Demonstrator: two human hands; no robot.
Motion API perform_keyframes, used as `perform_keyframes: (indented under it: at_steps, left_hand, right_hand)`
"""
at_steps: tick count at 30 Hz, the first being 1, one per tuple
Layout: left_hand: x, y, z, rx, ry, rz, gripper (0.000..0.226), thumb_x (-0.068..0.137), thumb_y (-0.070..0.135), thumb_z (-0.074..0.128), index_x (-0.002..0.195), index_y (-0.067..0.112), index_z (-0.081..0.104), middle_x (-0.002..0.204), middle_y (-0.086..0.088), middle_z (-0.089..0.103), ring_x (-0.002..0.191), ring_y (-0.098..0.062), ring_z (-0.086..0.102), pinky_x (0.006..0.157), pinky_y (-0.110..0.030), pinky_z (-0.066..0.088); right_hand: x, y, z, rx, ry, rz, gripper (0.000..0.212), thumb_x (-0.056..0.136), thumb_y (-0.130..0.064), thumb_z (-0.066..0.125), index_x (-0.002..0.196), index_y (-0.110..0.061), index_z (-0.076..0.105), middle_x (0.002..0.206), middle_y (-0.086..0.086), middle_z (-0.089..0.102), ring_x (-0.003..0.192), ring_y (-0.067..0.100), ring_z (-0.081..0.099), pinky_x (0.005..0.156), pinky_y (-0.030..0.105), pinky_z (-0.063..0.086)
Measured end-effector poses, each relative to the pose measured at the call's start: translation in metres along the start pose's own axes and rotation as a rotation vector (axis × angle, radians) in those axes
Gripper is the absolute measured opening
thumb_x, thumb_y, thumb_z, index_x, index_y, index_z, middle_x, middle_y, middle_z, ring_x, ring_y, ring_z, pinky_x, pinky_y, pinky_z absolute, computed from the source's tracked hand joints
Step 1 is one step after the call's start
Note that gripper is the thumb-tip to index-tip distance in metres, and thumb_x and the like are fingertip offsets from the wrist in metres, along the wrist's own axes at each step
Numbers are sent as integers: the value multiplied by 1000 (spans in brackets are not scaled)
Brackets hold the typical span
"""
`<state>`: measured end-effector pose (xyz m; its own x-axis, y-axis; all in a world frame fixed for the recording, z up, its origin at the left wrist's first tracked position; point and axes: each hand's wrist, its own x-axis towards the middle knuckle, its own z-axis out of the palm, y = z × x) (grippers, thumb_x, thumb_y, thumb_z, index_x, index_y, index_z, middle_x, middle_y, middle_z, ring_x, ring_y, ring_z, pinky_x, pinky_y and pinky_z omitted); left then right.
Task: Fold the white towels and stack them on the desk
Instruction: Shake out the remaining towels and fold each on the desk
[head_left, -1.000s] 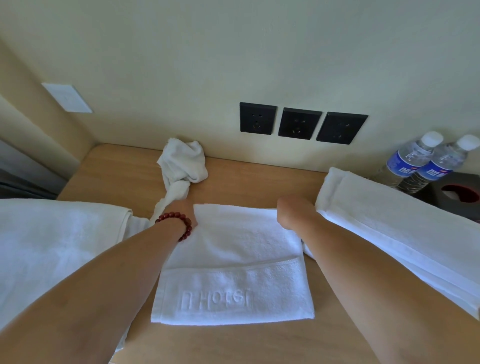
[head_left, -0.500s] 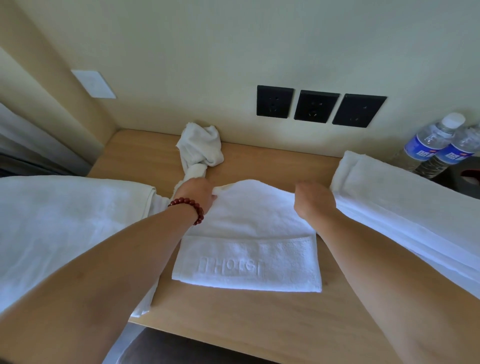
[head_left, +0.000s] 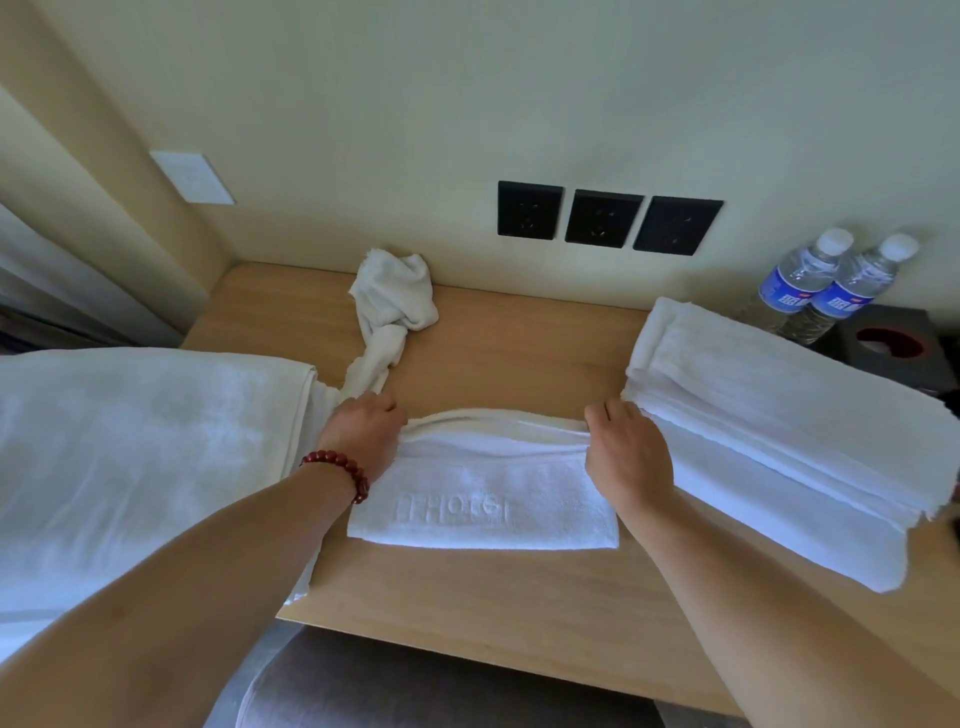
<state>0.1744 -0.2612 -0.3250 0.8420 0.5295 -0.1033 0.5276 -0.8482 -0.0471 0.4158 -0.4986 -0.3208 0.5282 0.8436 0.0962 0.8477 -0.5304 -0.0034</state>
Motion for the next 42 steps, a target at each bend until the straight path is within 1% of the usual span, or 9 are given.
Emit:
perform_keyframes:
  at_steps: [9, 13, 18, 25, 31, 33, 37, 39, 42]
  left_hand:
    - [-47, 9, 6, 49, -46, 117, 28, 49, -11, 69, 61, 13, 62, 64, -3, 51, 55, -24, 51, 45, -29, 41]
    - [-59, 10, 8, 37, -71, 117, 36, 38, -12, 74, 55, 14, 56, 60, -2, 49, 49, -21, 48, 42, -27, 33]
    - [-82, 16, 13, 34, -57, 123, 38, 39, -11, 74, 59, 15, 56, 62, -3, 50, 53, -23, 49, 46, -26, 33]
    - [-107, 27, 30, 24, -74, 74, 37, 49, -3, 83, 73, 17, 62, 71, -2, 56, 62, -22, 54, 54, -32, 47]
    - [-115, 32, 33, 26, -131, 25, 31, 63, 12, 83, 87, 18, 64, 84, -1, 60, 77, -22, 56, 70, -34, 52]
    - [-118, 33, 35, 20, -97, 46, 31, 59, 9, 83, 84, 16, 65, 80, -3, 59, 73, -23, 56, 67, -35, 53]
    - [-125, 35, 39, 20, -12, 96, 26, 57, 1, 72, 78, 13, 63, 76, -5, 57, 68, -26, 55, 64, -38, 53]
    - [-129, 36, 41, 11, 39, 126, 18, 65, 1, 57, 78, 13, 62, 74, -5, 56, 67, -27, 54, 61, -38, 52]
    - [-136, 34, 48, -6, 85, 149, 29, 73, 1, 34, 77, 13, 61, 73, -5, 54, 64, -27, 52, 58, -36, 51]
  right_hand:
    - [-56, 1, 6, -41, -20, -28, 37, 51, 15, 65, 80, -7, 59, 66, 7, 53, 59, 28, 51, 51, 35, 35]
    - [-70, 0, 7, -44, -23, -44, 37, 52, 14, 65, 80, -9, 58, 68, 7, 55, 64, 30, 55, 58, 39, 45]
    - [-89, -4, 13, -26, -64, -62, 37, 51, 13, 65, 80, -9, 58, 69, 8, 54, 63, 32, 54, 59, 40, 48]
    - [-115, -7, 28, -42, -174, -107, 39, 50, 6, 74, 82, -13, 60, 73, 6, 55, 63, 30, 53, 60, 40, 47]
    - [-130, -8, 36, -54, -255, -112, 43, 48, 2, 79, 86, -12, 63, 76, 7, 58, 68, 32, 56, 62, 41, 49]
    - [-131, -9, 37, -51, -266, -104, 44, 47, 2, 79, 85, -12, 63, 75, 7, 57, 67, 32, 55, 62, 42, 48]
    - [-130, -11, 40, -57, -234, -98, 41, 48, 6, 76, 82, -11, 62, 72, 8, 55, 64, 33, 54, 59, 42, 47]
    - [-131, -12, 43, -50, -209, -113, 39, 48, 8, 76, 80, -11, 63, 70, 8, 55, 62, 33, 53, 58, 41, 46]
    - [-135, -12, 48, -48, -177, -140, 36, 51, 8, 75, 79, -12, 63, 70, 8, 55, 61, 31, 53, 57, 39, 45]
